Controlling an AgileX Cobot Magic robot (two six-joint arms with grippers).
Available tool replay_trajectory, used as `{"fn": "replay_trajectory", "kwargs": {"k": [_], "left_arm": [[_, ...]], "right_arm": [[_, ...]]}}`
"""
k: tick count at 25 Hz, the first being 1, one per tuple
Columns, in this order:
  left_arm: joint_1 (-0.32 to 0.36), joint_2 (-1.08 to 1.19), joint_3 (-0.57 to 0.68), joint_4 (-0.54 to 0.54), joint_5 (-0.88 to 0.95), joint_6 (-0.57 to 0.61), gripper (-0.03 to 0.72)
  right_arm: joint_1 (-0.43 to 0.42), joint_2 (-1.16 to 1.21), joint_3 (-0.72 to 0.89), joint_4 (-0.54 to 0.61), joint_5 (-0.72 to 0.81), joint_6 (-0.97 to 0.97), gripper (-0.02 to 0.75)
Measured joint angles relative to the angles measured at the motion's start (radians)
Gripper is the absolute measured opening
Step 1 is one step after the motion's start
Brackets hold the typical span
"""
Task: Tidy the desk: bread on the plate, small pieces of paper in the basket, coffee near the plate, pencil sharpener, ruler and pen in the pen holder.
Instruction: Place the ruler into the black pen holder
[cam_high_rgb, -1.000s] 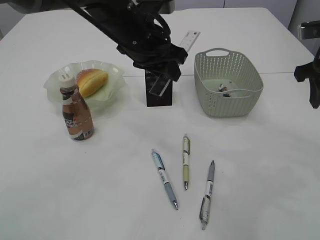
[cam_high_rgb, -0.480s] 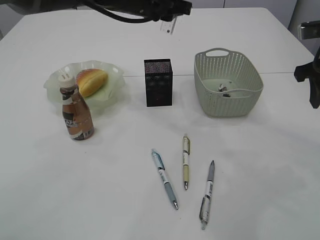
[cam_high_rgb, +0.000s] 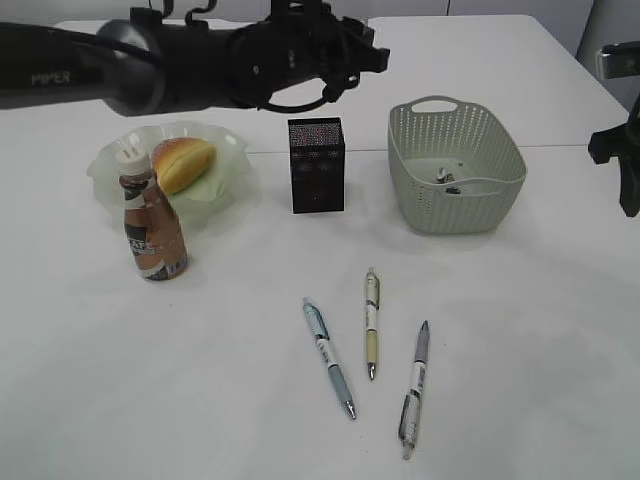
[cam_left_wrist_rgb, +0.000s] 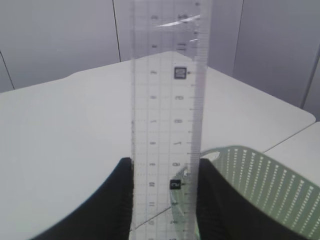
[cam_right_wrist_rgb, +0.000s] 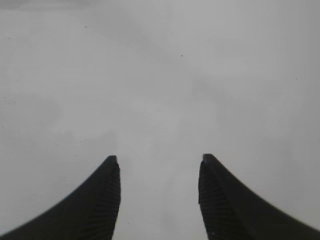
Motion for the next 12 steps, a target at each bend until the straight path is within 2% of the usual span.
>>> {"fn": "replay_trajectory", "kwargs": {"k": [12], "left_arm": [[0.043, 0.083, 0.000, -0.054, -0.075, 0.002, 0.251]], "right_arm": [[0.000, 0.000, 0.000, -0.048, 0.000, 0.000, 0.402]]}}
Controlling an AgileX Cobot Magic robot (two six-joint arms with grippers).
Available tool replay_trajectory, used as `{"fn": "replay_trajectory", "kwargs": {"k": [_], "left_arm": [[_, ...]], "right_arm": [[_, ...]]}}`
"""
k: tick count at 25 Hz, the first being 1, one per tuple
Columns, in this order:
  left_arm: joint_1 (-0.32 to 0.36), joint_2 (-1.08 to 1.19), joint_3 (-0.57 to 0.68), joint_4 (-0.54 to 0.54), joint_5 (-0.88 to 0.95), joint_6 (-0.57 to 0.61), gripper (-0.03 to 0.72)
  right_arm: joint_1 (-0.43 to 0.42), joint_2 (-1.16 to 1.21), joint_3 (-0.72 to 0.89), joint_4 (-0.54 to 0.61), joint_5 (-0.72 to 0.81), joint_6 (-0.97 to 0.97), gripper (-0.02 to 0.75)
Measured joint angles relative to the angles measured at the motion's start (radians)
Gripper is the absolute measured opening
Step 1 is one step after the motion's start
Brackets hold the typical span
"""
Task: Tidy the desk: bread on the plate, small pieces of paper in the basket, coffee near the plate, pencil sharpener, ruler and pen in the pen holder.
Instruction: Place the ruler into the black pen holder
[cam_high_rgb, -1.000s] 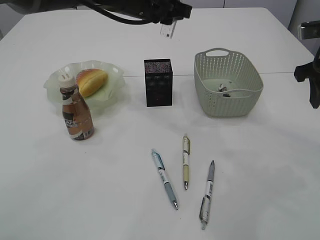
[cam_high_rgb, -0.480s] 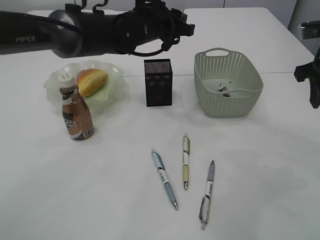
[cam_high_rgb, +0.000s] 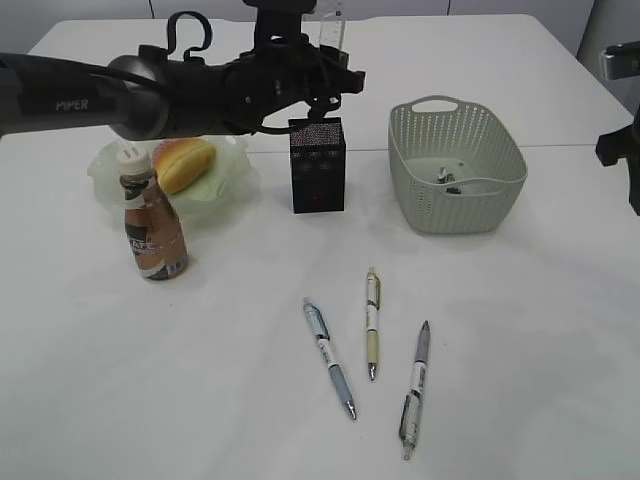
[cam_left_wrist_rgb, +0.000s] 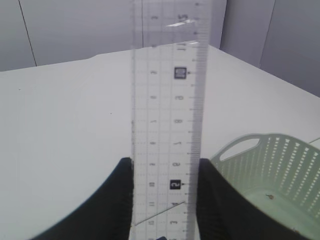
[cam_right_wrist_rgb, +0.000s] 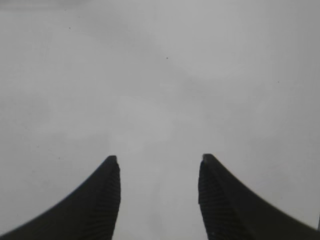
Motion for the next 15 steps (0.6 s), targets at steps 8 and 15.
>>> {"fn": "replay_trajectory", "kwargs": {"k": [8, 15], "left_arm": [[0.000, 0.011, 0.000, 0.000, 0.026, 0.000, 0.251], [0.012, 0.013, 0.000, 0.000, 0.059, 0.000, 0.251]], "right_arm": [[0.000, 0.000, 0.000, -0.002, 0.000, 0.000, 0.402], [0.000, 0.000, 0.000, -0.002, 0.000, 0.000, 0.402]]}}
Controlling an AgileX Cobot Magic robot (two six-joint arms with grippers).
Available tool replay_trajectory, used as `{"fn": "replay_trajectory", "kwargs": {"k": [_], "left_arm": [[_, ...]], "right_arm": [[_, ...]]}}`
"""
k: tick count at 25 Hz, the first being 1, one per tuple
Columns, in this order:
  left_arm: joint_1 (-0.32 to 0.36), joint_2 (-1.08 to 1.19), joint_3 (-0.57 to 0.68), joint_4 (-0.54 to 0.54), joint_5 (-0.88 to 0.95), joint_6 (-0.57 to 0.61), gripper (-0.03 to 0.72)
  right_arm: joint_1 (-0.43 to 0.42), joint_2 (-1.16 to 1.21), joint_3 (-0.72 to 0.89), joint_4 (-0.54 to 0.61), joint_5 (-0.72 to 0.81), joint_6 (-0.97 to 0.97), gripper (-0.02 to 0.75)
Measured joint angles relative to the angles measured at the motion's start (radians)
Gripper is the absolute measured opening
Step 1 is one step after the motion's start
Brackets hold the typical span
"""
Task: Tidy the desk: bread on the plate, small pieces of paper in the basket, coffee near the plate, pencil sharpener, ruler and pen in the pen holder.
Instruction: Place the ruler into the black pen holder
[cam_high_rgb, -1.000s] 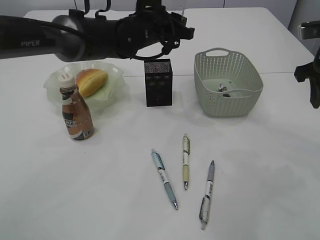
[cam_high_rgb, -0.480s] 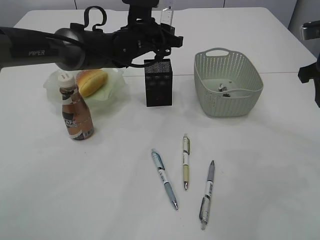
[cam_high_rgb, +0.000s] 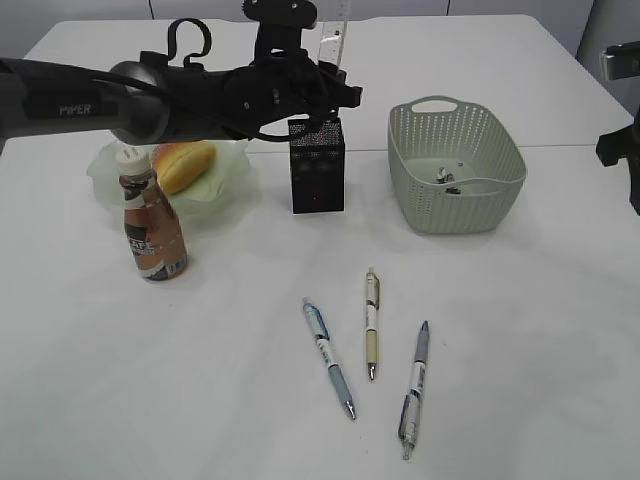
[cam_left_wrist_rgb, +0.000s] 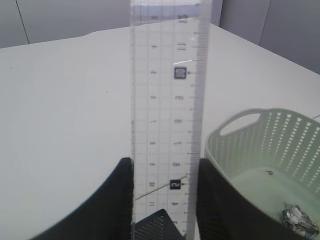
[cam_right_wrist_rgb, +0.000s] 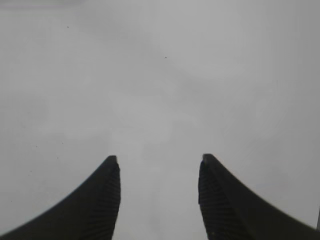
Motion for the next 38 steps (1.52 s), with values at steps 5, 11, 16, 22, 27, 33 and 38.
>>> {"fn": "replay_trajectory", "kwargs": {"k": [5, 11, 16, 22, 27, 33, 38], "left_arm": [[0.009, 0.031, 0.000, 0.000, 0.007, 0.000, 0.251], [0.010, 0.057, 0.000, 0.000, 0.011, 0.000, 0.251], [0.010, 0.067, 0.000, 0.000, -0.015, 0.000, 0.251], [0.010, 0.071, 0.000, 0.000, -0.069, 0.000, 0.252], [0.010, 0.074, 0.000, 0.000, -0.081, 0.000, 0.253], [0.010, 0.086, 0.000, 0.000, -0.118, 0.000, 0.253], [0.010, 0.086, 0.000, 0.000, -0.132, 0.000, 0.253]], "right_arm": [[0.000, 0.000, 0.000, -0.001, 0.000, 0.000, 0.402], [0.000, 0.000, 0.000, -0.001, 0.000, 0.000, 0.402], [0.000, 0.000, 0.000, -0.002, 0.000, 0.000, 0.402], [0.000, 0.000, 0.000, -0.002, 0.000, 0.000, 0.402], [0.000, 0.000, 0.000, -0.002, 0.000, 0.000, 0.402], [0.000, 0.000, 0.000, -0.002, 0.000, 0.000, 0.402], [0.000, 0.000, 0.000, -0.002, 0.000, 0.000, 0.402]]}}
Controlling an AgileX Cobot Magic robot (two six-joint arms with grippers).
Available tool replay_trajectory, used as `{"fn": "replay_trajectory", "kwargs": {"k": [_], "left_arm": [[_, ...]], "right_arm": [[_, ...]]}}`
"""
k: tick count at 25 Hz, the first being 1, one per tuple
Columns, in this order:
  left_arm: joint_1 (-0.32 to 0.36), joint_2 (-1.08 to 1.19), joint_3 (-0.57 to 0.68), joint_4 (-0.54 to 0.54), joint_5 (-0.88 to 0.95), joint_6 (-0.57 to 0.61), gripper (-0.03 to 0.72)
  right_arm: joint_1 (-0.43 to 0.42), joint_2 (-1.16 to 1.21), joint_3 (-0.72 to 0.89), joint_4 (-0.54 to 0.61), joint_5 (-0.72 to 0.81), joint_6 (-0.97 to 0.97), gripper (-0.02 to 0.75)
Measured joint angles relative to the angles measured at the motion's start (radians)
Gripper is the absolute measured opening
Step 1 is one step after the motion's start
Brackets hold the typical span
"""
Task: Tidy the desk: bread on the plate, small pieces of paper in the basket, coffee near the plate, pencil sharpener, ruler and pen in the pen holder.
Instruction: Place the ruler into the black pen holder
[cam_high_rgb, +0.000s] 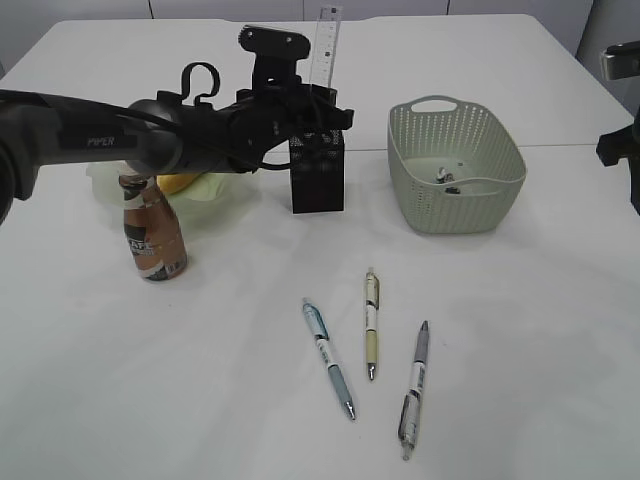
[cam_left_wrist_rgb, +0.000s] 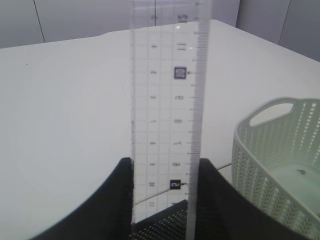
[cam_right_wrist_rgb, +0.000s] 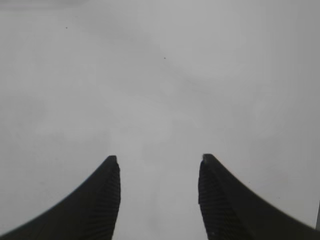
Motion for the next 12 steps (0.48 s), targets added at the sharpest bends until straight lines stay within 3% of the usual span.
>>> {"fn": "replay_trajectory", "kwargs": {"k": [12], "left_arm": [[0.000, 0.000, 0.000, 0.000, -0.026, 0.000, 0.253]], "right_arm": [[0.000, 0.000, 0.000, 0.000, 0.000, 0.000, 0.402]]}}
